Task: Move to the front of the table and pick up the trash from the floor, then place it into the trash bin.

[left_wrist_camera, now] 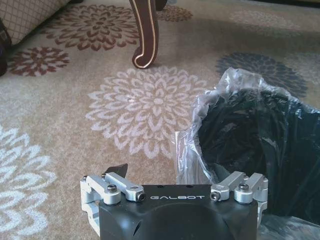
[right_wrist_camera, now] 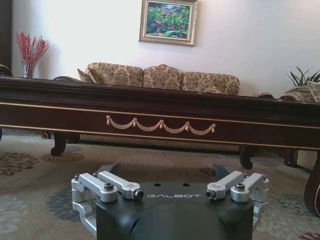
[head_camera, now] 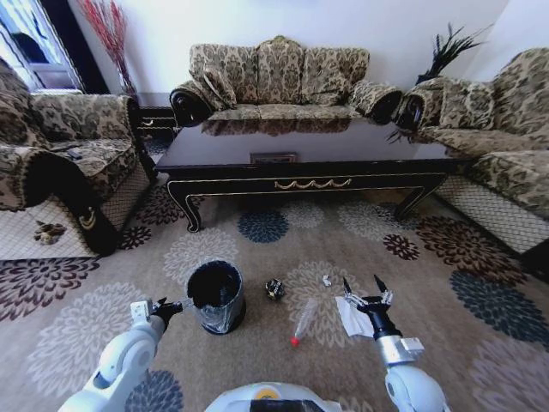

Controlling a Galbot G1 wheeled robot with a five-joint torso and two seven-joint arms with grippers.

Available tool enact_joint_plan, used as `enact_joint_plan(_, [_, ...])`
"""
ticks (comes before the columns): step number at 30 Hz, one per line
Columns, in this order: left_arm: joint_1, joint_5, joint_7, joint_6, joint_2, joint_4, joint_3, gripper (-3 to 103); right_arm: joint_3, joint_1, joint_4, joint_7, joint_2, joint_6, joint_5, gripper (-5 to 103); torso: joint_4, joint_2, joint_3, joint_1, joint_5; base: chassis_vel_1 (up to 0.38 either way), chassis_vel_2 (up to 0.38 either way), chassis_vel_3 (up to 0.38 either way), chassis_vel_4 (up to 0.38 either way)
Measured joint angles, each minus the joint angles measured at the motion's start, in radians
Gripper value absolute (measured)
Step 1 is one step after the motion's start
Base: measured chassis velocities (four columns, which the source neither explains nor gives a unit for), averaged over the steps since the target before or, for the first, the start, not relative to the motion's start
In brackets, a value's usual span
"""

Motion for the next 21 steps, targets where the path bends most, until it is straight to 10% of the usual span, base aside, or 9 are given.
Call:
enact_joint_plan(11, [-0.048, -0.031, 0.009, -0.002, -0.007, 0.057, 0.015, 89, -0.014, 0.007, -0.013, 0.0, -0.003, 0.0, 0.001, 100, -0.0001, 0.0, 0.0, 0.0, 0.0001, 0.0, 0.0, 0.0, 0.0])
enact_joint_plan(21, [-0.051, -0.03, 0.007, -0.017, -0.02, 0.074, 0.026, 46, -0.026, 0.01, -0.014, 0.001, 0.0, -0.001, -0.005, 100, -0.0001, 0.0, 0.0, 0.0, 0.0005, 0.0, 0.0, 0.0, 0.0])
